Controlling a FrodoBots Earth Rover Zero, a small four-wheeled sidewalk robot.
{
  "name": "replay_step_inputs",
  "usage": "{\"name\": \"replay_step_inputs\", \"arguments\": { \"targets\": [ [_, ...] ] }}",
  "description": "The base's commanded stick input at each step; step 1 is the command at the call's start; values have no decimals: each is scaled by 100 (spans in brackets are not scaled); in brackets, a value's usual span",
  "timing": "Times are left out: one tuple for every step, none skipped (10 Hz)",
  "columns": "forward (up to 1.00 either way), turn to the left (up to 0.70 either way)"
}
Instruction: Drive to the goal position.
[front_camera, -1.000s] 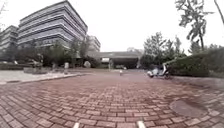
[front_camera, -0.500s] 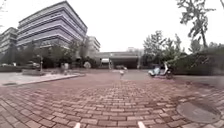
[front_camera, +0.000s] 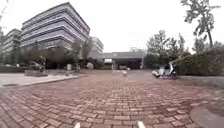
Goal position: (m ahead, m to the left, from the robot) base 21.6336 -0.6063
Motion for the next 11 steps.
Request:
{"name": "replay_step_inputs", "arguments": {
  "targets": [
    [45, 0],
    [45, 0],
    [45, -17],
    [45, -27],
    [45, -27],
    [45, -27],
    [45, -27],
    [45, -27],
    [45, -27],
    [45, -27],
    [45, -11]
  ]
}}
